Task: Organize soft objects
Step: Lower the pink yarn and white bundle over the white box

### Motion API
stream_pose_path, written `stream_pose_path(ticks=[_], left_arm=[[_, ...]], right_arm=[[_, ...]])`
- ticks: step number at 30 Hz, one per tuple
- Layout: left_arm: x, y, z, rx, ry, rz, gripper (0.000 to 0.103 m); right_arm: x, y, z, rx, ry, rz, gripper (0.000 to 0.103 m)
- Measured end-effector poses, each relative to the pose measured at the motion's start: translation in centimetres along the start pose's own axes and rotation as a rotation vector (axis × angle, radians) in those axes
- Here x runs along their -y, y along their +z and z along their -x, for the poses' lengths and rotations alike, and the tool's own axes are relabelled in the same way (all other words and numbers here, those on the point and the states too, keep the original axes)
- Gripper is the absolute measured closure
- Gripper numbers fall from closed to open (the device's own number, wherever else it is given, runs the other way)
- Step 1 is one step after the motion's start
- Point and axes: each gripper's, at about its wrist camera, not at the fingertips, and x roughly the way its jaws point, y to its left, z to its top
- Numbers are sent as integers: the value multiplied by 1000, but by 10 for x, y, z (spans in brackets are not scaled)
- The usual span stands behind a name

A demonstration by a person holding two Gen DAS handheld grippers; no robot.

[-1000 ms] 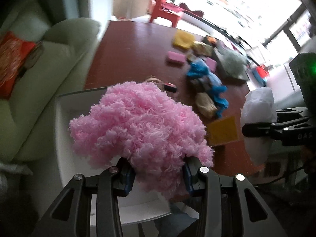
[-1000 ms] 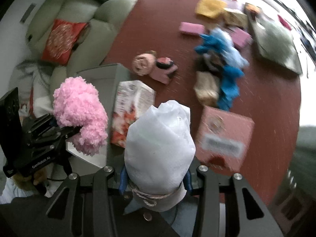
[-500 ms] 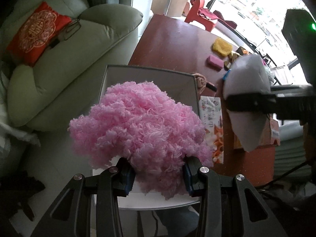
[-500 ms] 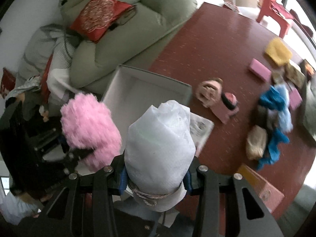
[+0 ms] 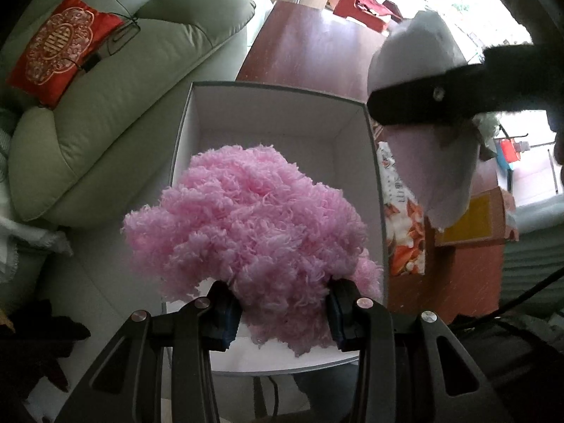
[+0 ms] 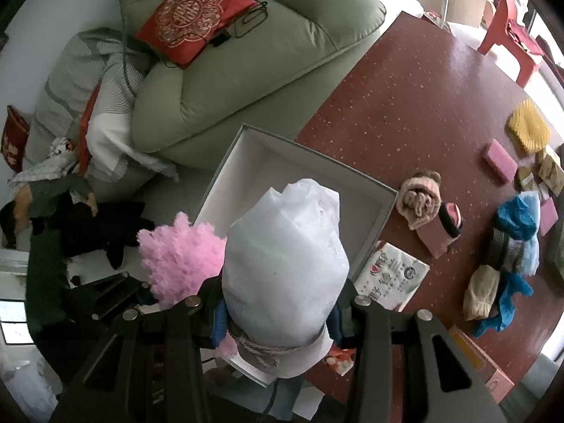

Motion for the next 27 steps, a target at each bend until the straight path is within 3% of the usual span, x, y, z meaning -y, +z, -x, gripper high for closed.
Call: stream_pose_path(ticks=[16,27], left_arm=[[-5,4,-18,-54,-7,10,62],[-12,9,-48,-104,9,38,61]], right_arm=[[11,19,-20,-15,-42,-30,56],[13,33,-63,-72,-51,-48,56]])
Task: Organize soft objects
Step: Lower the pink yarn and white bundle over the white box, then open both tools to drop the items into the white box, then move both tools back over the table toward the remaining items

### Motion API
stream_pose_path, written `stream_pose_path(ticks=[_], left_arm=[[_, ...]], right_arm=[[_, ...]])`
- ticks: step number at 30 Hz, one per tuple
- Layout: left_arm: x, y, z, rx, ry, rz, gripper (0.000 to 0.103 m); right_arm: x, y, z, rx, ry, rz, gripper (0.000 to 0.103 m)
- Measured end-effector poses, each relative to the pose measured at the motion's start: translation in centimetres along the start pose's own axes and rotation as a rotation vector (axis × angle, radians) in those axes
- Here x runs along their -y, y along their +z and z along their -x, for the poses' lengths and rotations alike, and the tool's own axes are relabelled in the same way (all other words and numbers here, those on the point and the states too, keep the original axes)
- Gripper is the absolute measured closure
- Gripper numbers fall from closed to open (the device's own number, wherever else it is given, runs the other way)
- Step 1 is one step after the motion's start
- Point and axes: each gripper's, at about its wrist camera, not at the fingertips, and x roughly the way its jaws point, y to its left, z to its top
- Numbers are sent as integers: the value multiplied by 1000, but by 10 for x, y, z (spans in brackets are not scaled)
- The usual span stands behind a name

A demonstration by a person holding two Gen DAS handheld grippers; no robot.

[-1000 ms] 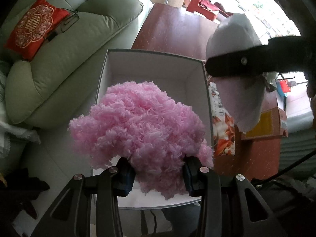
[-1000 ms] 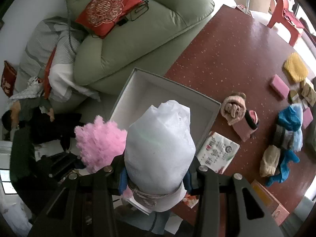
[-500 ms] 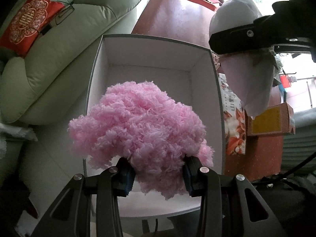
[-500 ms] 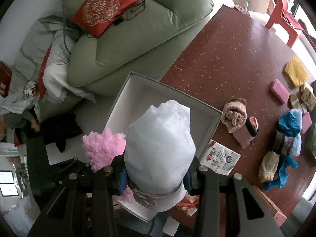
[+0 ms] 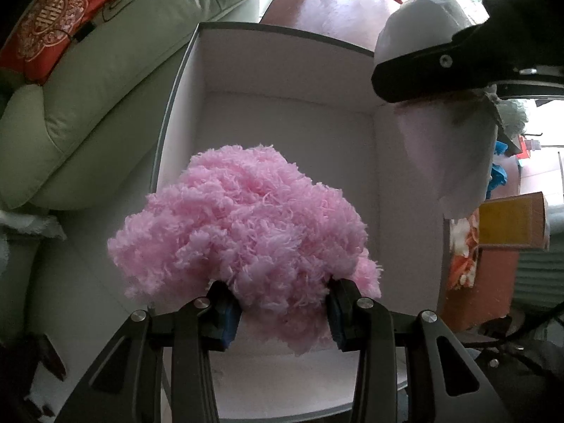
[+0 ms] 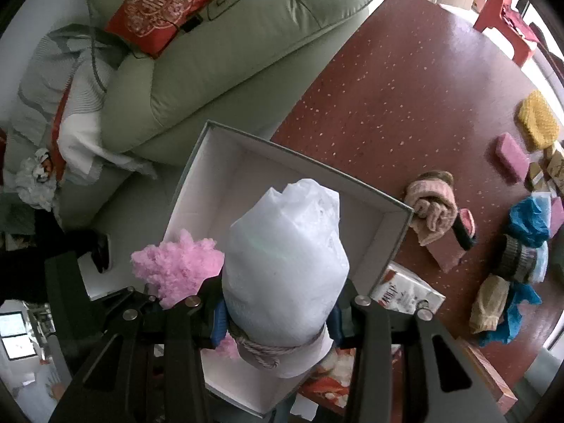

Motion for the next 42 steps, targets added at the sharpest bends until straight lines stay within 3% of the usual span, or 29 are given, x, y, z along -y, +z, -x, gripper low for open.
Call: stream_pose_path(ticks=[7,11,12,13,14,15,20,27,32,42], left_arm=[[5,-1,-6,-3,9,8,57],[9,-5,-5,13,31,21,31],[10,-6,-4,23,36,26,22],[10,-7,-3,25,37,35,3],[11,-8,-4,18,40,37,1],[13,-8,-3,20,34,41,1],[23,-8,-3,7,74,32,1],[47,5,7,-6,77,2,1],[67,19,19,18,99,-44,1],[103,52,32,20,71,-81,1]], right_arm=[[-2,5,-17,-26,-8,-1,56],[-4,4,-20,-30,-20,-5,54],[-3,4,-20,-27,-19,-5,49],[-4,4,-20,-25,-16,-2,43],[-3,5,-20,-23,-20,-2,26],[-2,4,-19,-17,-38,-6,16],[8,1,-7,33,-106,-31,0],[46,-14,26,75,-37,-182,0],[71,-30,55,128,-21,-247,0],[138,-67,108,262,-18,-418,0]])
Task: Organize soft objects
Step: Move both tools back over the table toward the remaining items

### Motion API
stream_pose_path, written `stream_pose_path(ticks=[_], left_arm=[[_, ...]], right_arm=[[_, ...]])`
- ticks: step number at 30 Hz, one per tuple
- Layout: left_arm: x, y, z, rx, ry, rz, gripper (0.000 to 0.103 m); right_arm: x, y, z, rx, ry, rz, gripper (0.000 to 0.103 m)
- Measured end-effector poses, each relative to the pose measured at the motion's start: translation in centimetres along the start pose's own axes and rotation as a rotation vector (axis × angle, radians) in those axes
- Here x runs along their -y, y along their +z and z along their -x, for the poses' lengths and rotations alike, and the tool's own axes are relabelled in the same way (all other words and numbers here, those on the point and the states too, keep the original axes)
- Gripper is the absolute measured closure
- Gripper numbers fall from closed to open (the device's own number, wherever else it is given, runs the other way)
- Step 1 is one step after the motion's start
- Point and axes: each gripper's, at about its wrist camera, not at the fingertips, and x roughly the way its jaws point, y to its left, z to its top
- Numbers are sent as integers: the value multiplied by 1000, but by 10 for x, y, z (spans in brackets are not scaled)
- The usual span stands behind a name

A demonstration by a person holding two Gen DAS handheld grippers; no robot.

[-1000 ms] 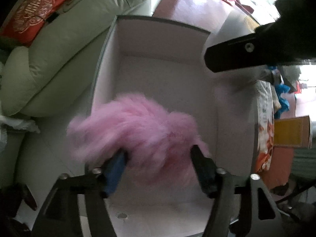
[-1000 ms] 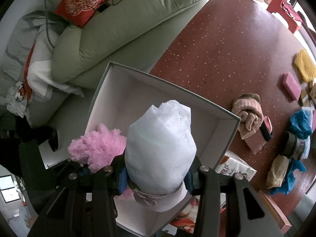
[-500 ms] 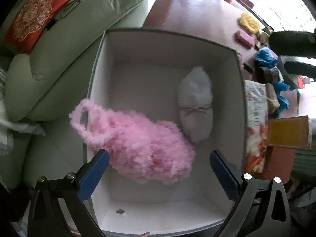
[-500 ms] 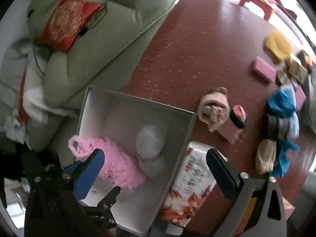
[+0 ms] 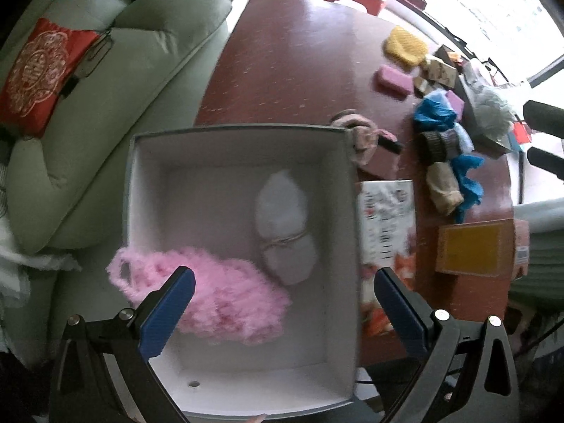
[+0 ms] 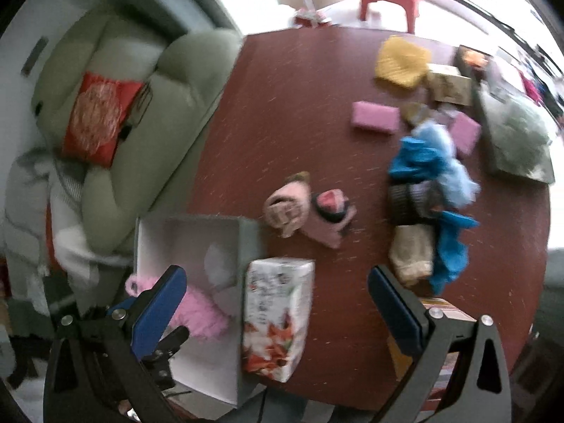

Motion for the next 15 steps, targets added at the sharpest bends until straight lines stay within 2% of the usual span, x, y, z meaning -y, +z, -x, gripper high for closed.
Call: stream_pose_path(ticks=[8,12,15], left_arm=[[45,16,7,-14,-42,-30,1],[67,27,6,-26,-76,-23,1],[86,38,6,-20,-73,-21,1]], right_arm=[[80,-6,41,103,-69,-133,0],[125,-15,52,120,-74,-219,0],[160,-22,60,133,-81,-283,0]])
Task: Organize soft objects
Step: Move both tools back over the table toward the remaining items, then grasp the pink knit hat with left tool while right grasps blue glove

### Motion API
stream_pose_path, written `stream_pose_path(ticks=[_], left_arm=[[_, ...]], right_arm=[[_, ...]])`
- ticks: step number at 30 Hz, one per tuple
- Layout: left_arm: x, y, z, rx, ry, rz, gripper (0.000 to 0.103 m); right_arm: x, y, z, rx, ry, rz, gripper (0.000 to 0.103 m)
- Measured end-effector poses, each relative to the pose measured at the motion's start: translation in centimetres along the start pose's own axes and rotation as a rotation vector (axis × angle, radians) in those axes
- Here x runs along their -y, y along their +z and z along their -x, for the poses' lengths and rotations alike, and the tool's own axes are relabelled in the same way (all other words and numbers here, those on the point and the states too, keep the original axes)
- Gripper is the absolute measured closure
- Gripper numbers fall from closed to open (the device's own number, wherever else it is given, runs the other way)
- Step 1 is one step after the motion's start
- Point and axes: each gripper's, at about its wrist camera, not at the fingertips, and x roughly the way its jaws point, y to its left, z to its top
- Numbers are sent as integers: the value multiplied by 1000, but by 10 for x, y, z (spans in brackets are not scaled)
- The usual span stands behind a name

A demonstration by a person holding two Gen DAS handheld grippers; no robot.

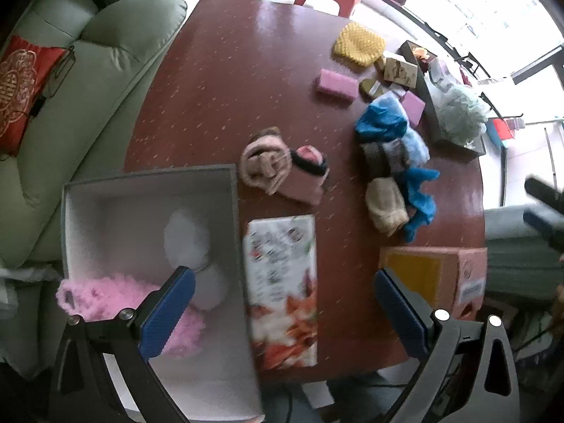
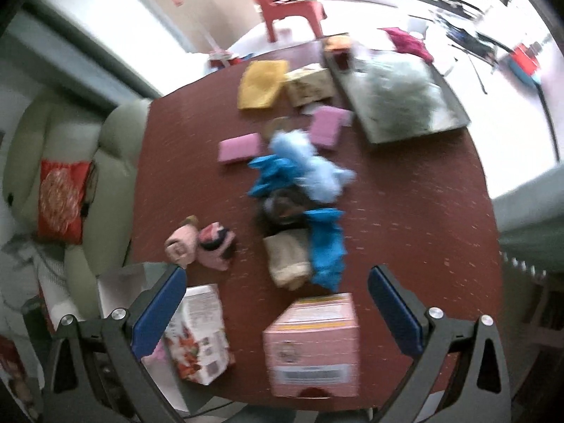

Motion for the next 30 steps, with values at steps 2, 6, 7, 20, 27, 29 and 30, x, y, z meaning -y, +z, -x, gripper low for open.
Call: stream_pose_path(ticks=[2,6,7,20,27,29,30], left_arm=[[10,8,-2,-6,-6,11,1],[27,25,-12,-17,25,14,1],[30,29,-15,-16,43,7,1],[14,96,-77,-105,184,12,1],[2,117,-125,-207,242,9,1],[-1,120,-135,-229,254,21,1],[-3,121,-140,-237,262,23,1]], right_arm=[[20,2,3,2,2,-33,0],[55,4,7,13,-25,-79,0],[65,4,8,16,-37,-93,0],[108,5,-34,-104,-25,-133,0],[93,19,-81,-235,16,-85,0],[87,21,-97,-280,35,-83,0],[85,22,-102,-290,40,-84,0]])
